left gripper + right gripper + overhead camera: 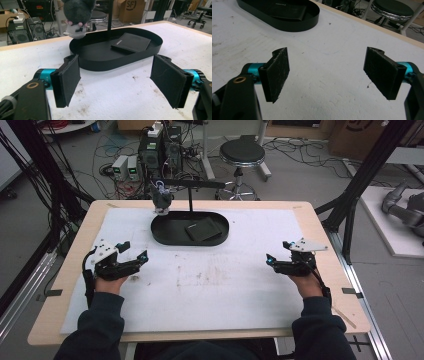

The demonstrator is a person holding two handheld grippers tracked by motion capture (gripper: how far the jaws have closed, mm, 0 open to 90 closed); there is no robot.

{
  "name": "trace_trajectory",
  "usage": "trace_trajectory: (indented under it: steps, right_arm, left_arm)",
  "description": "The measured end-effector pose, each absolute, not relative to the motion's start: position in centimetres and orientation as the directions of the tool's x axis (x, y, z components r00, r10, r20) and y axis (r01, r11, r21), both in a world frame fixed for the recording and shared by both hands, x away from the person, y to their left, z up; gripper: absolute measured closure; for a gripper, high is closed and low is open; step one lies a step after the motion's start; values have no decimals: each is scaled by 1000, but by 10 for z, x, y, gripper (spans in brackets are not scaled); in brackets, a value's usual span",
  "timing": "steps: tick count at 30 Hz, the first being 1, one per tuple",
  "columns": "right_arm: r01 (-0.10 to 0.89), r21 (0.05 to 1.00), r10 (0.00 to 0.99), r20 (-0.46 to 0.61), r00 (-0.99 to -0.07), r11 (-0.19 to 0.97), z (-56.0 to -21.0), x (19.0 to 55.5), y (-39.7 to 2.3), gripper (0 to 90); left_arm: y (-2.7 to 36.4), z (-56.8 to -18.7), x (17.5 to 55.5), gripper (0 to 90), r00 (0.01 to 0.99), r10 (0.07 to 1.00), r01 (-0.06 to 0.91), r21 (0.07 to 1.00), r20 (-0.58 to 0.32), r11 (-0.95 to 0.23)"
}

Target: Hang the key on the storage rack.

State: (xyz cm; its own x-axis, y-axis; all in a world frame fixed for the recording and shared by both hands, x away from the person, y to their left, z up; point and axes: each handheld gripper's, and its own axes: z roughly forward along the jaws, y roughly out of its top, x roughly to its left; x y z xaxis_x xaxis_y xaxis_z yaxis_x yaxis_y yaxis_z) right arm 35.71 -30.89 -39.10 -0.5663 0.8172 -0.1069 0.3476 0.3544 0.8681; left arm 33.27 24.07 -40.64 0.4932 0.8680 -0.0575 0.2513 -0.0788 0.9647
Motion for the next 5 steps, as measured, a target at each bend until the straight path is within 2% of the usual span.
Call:
trace_trajectory:
  steps: [5]
  right_arm:
    - [345, 868, 816, -109, -568, 357, -391, 358, -310, 213]
  left_arm:
    - [240, -407, 333, 237, 488, 871, 253, 964, -55, -81]
